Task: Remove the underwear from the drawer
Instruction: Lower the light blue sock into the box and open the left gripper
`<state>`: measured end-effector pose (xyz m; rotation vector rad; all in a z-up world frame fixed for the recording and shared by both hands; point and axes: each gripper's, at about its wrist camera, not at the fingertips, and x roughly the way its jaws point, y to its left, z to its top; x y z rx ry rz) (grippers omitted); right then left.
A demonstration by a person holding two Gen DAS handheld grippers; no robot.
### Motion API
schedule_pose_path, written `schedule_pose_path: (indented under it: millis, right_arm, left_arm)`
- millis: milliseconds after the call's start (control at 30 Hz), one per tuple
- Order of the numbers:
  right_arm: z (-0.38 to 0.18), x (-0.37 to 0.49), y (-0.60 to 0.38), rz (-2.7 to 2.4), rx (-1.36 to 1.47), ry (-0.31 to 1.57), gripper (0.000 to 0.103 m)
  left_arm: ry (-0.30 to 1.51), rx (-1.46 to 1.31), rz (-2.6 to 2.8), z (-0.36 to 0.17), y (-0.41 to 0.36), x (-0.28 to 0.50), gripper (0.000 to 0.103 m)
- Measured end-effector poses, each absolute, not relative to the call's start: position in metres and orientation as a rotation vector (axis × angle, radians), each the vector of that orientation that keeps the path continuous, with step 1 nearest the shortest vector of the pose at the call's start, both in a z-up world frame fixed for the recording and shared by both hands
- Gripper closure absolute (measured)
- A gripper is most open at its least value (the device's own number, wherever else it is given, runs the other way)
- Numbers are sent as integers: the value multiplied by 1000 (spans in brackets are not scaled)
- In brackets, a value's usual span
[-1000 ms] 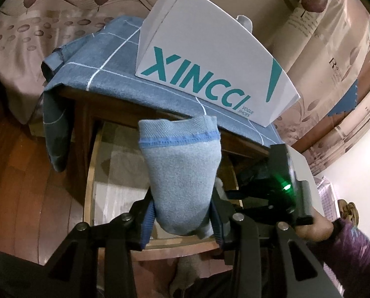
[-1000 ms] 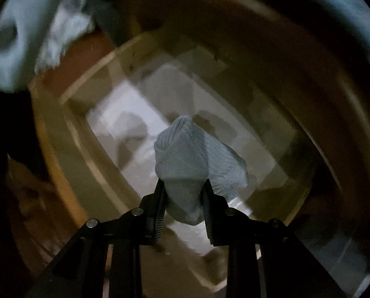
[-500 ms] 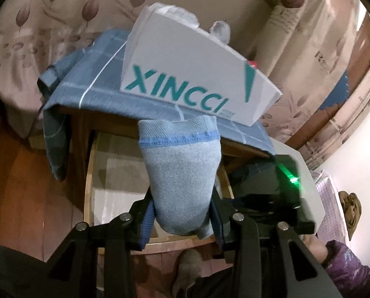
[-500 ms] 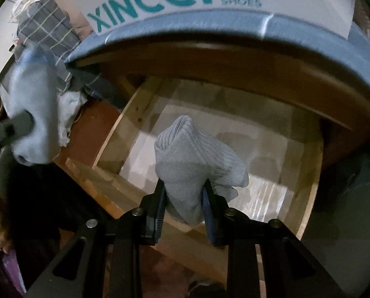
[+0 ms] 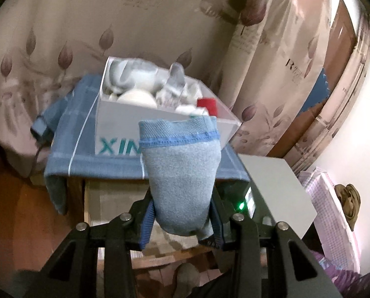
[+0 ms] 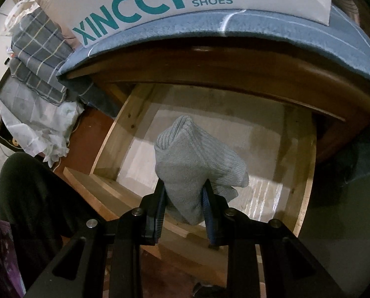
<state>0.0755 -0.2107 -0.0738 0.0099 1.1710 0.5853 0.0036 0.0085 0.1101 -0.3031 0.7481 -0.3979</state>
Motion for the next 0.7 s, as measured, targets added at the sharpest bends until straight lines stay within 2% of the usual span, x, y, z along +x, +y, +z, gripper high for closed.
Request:
schedule_pose_path:
  millis: [367,700]
  right_arm:
    - [-73,78,-217,586,46,1175,78]
    - [-74,81,-222,582,84,1182,78]
  left_arm:
    - [708,-282,-373,176,20,94,65]
    - [788,-170,-264,148,24,182,65]
